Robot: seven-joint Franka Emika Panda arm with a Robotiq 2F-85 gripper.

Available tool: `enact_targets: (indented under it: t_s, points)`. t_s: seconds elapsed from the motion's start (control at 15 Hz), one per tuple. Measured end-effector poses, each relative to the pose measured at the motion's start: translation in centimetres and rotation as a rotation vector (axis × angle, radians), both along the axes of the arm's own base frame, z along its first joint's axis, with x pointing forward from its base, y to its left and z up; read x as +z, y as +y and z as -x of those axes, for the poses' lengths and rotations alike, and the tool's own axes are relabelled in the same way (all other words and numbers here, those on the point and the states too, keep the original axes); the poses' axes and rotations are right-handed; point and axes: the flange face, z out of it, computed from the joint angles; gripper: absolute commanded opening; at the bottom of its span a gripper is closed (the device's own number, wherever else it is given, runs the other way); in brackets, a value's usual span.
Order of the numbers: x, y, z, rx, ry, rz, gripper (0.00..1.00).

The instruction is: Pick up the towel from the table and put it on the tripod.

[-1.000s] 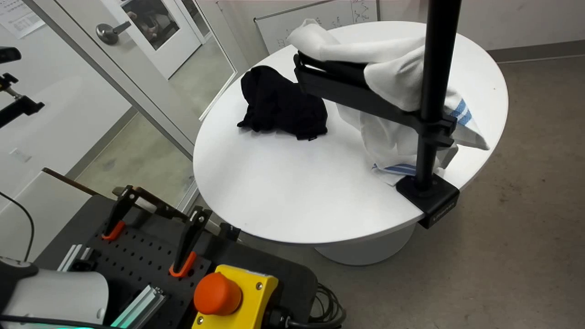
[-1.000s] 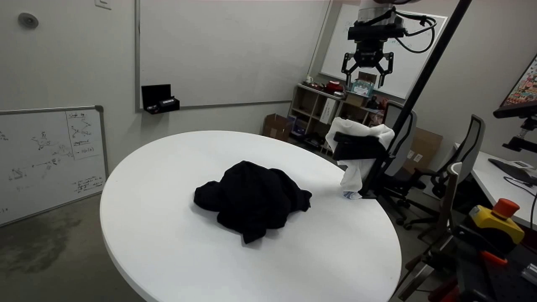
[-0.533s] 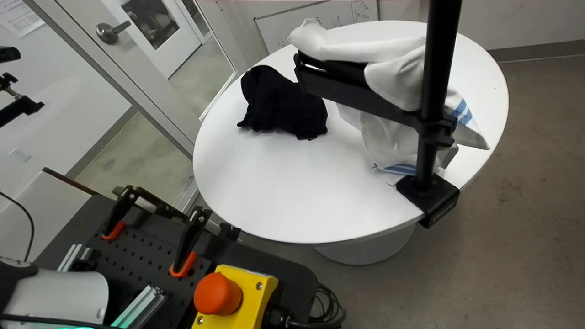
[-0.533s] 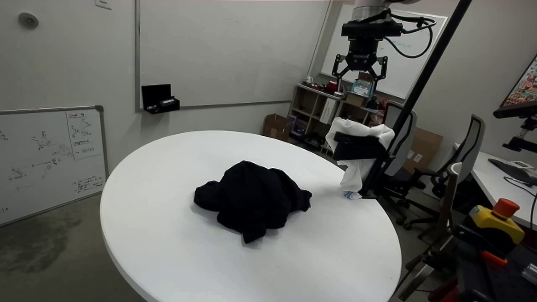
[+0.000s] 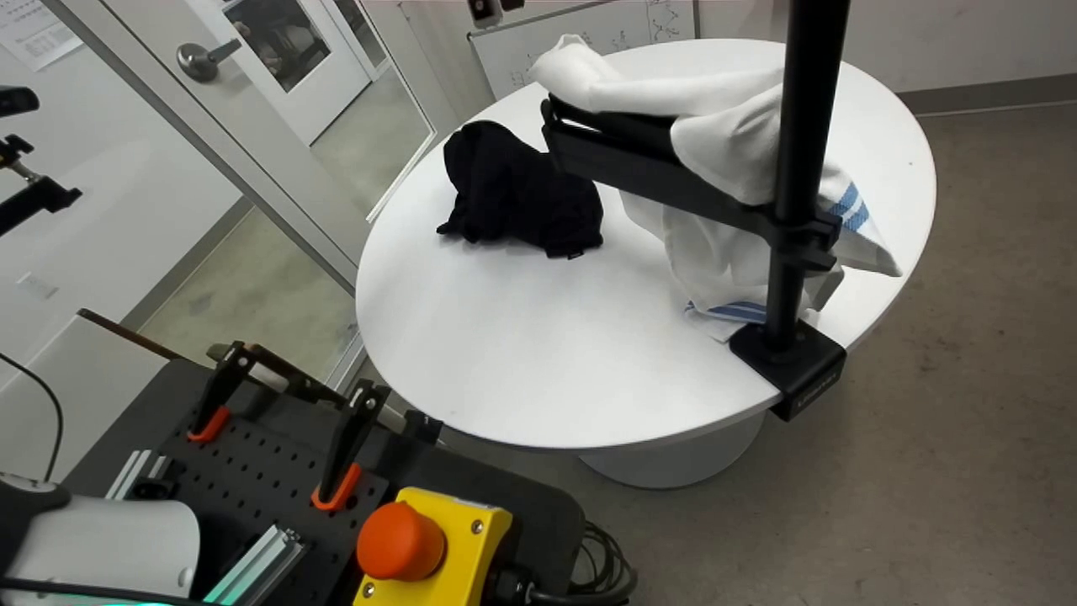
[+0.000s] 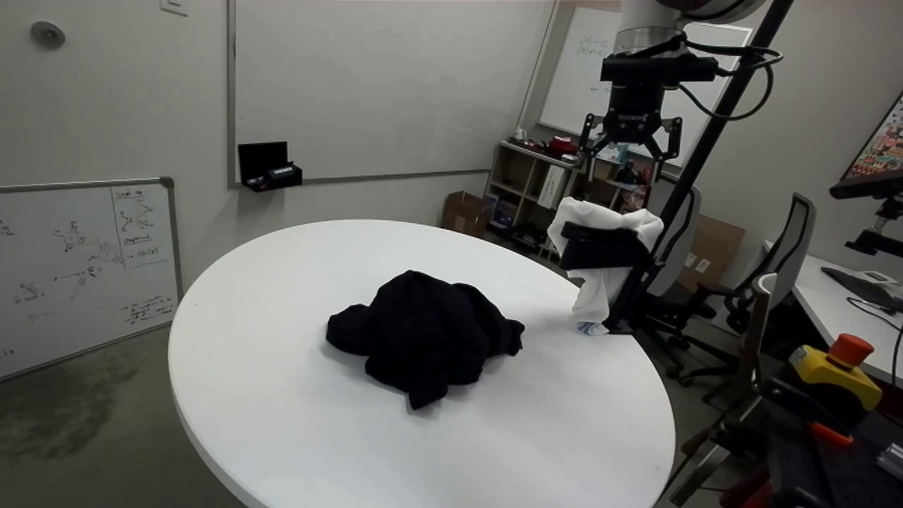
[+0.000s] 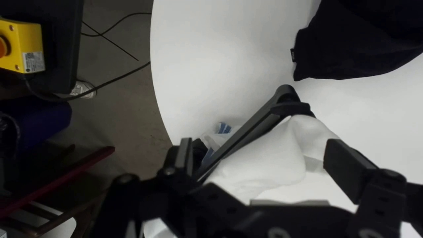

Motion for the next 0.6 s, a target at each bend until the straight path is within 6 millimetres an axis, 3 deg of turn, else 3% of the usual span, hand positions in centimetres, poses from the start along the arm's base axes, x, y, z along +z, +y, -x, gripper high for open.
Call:
enact_targets:
  t_s: [0.6]
  points:
    - [0.0, 1.9, 8.2, -0.048, -0.066, 0.227, 1.0]
